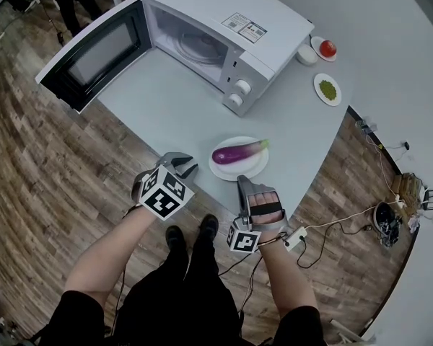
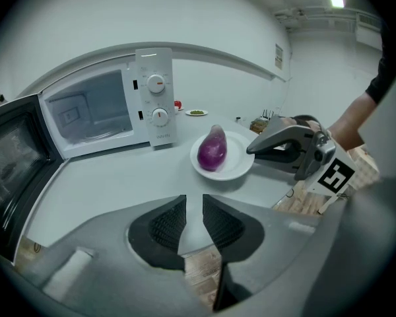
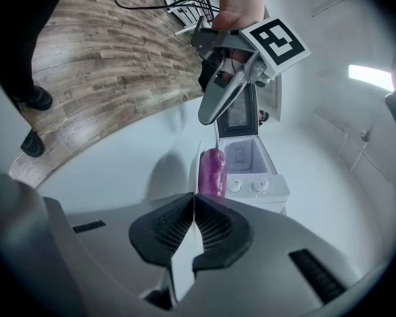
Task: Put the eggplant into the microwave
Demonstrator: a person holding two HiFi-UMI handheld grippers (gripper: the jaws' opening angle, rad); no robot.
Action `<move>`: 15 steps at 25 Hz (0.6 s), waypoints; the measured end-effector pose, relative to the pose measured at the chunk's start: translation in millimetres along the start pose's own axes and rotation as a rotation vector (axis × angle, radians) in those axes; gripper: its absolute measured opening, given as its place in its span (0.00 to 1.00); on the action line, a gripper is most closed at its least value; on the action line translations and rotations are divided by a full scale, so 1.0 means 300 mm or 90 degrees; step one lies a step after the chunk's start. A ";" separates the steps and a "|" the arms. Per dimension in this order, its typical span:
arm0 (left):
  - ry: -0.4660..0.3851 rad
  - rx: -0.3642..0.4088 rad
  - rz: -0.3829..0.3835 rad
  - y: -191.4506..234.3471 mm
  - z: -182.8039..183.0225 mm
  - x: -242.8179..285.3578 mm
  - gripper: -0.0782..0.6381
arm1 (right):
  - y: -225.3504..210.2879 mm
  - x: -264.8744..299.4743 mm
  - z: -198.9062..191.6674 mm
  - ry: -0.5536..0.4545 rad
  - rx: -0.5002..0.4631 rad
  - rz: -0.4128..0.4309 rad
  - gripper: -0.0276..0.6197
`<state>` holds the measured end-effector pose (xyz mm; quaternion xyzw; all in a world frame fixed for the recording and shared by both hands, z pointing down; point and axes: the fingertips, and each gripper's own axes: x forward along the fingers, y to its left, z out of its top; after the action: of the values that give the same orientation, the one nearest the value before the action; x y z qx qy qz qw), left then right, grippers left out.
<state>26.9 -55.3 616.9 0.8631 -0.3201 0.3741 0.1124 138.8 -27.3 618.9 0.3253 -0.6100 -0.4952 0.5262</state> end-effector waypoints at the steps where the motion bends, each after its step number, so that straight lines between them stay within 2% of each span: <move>1: -0.003 0.000 0.003 0.008 0.002 -0.011 0.22 | -0.015 0.002 0.009 -0.001 -0.002 -0.004 0.07; 8: -0.016 0.000 0.031 0.085 -0.015 -0.120 0.22 | -0.137 0.014 0.121 -0.022 -0.013 -0.042 0.07; 15: -0.022 -0.019 0.059 0.156 -0.055 -0.218 0.22 | -0.230 0.041 0.220 -0.038 -0.022 -0.062 0.07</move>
<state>-46.2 -53.4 579.3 0.8520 -0.3670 0.3592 0.1022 63.6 -41.9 560.5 0.3308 -0.6003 -0.5400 0.4885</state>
